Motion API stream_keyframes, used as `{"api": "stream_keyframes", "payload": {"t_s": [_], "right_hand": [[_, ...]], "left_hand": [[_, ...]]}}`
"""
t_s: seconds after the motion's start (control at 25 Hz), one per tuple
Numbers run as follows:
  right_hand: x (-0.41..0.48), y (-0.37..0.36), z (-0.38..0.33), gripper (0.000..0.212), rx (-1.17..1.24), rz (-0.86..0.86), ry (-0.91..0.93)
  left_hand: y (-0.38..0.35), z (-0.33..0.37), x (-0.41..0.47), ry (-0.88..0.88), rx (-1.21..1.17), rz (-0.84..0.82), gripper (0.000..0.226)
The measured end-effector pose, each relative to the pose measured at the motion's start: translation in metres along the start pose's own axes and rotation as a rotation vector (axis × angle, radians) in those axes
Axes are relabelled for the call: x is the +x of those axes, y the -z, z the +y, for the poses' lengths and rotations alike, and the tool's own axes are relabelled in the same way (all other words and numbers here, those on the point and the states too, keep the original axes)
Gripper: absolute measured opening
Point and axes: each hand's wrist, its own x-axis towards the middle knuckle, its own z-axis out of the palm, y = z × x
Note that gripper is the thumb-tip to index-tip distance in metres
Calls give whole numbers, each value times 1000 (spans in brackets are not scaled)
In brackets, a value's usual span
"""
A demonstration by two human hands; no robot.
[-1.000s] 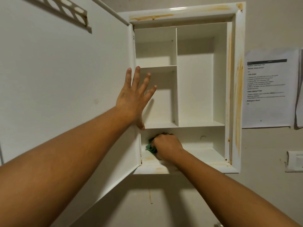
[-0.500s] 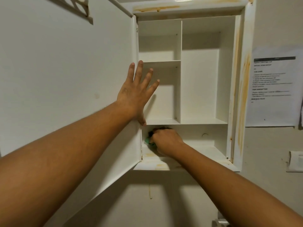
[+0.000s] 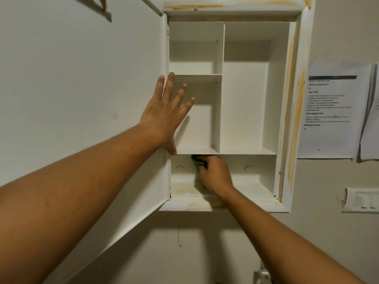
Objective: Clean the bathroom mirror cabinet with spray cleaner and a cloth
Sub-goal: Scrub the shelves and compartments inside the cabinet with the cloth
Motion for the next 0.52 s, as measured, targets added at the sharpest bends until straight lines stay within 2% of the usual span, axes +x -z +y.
{"api": "stream_keyframes", "payload": {"t_s": [0.08,0.16,0.32,0.4,0.52], "right_hand": [[3,-27,-21,45,-124,-63,135],[7,-31,-27,47,-365,-147,305],[3,10,-10,26,-704,-262,597],[-1,34,7,26,-762,-285,583],[-1,75,43,28,-807,-257,418]], "left_hand": [[-1,1,0,-1,1,1,160],[-3,1,2,3,8,5,161],[-3,0,2,-8,-5,12,160],[-3,0,2,-11,-2,12,160],[-4,-1,3,-22,-11,22,160]]}}
